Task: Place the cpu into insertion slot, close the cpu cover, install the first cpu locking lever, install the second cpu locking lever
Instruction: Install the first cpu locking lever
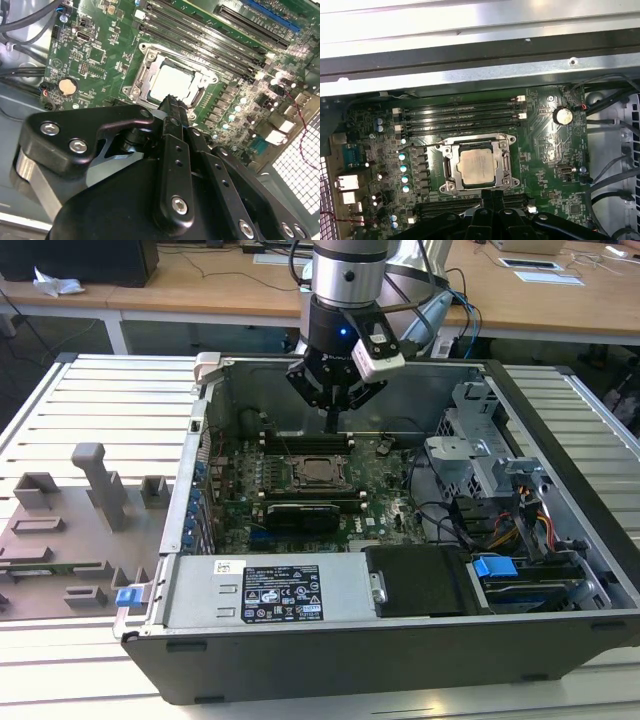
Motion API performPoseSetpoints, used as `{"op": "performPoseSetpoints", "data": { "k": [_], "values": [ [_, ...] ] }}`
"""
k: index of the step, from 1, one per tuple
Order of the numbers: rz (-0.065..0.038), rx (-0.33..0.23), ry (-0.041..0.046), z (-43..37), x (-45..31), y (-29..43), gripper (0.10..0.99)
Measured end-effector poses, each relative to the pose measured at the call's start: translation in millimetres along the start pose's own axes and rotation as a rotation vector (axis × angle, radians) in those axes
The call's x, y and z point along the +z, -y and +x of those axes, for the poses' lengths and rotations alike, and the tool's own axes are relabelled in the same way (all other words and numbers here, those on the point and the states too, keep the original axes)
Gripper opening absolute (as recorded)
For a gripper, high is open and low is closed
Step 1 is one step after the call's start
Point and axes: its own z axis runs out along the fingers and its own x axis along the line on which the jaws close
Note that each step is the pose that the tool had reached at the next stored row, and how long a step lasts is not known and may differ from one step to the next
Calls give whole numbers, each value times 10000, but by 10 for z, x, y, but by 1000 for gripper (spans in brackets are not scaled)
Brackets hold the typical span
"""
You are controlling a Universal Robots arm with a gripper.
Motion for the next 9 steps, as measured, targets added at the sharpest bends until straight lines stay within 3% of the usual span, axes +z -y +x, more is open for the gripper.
{"op": "performPoseSetpoints", "data": {
  "k": [5, 7, 8, 9],
  "values": [
    [-2, -346, 17, 0, 0, 0, 106],
    [-50, -542, 23, 1, -1, 1, 106],
    [-131, -628, 23, 0, 0, 0, 106],
    [-335, -770, 15, 0, 0, 0, 106]
  ]
}}
